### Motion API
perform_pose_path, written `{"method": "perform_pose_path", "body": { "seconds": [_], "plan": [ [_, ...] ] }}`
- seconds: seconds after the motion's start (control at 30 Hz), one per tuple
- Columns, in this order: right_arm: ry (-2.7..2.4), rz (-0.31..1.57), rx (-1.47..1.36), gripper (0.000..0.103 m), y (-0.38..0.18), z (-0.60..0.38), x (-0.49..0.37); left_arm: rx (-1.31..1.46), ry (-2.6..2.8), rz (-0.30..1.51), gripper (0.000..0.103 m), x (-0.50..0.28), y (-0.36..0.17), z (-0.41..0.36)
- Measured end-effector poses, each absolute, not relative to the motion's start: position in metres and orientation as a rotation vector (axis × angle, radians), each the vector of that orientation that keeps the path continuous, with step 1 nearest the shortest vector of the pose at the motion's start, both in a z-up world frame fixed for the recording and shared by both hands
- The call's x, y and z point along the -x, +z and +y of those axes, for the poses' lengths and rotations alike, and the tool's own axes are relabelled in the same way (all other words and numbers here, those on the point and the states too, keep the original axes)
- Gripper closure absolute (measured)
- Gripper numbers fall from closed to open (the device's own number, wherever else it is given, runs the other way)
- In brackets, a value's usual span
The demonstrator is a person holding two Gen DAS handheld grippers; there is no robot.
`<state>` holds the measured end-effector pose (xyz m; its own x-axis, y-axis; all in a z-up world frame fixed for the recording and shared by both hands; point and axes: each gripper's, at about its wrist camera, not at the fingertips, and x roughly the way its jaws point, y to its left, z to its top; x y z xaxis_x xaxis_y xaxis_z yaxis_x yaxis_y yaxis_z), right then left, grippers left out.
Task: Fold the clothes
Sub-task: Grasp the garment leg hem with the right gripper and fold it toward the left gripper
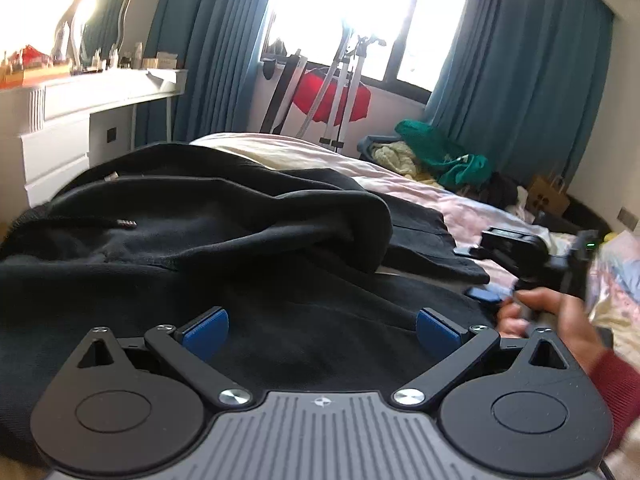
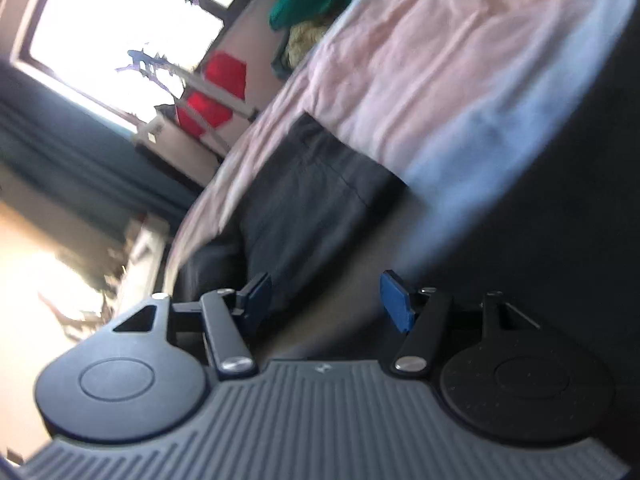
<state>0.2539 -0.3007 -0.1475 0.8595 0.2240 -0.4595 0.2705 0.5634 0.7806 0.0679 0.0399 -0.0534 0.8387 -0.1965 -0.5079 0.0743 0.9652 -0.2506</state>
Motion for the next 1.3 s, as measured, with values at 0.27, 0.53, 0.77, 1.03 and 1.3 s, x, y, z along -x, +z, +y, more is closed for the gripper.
{"method": "perform_pose_path", "body": {
  "seconds": [0.27,0.53,0.77,1.03,1.3],
  "plan": [
    [-0.201,0.521,-0.986,0.096,-0.151,-0.3,-0.299,0.446,-0.211,0.632,0.005,-0.103,-0.088,0.052],
    [-0.264,0.391,-0.879,0.097,-0.098,-0.354,-0.284,0.29,-0.145,0.505,0.003,-0.088,-0.076,0.038],
    [-0.462,0.307,-0.789,0.097,-0.059,-0.469,-0.26,0.258,-0.182,0.478,0.001,-0.079,-0.073,0.029],
    [-0.402,0.343,-0.684,0.097,-0.023,-0.514,-0.281,0.259,-0.174,0.545,0.001,-0.092,-0.083,0.027],
    [-0.444,0.338,-0.665,0.097,-0.046,-0.533,-0.255,0.282,-0.166,0.563,0.001,-0.093,-0.085,0.031]
  ]
}}
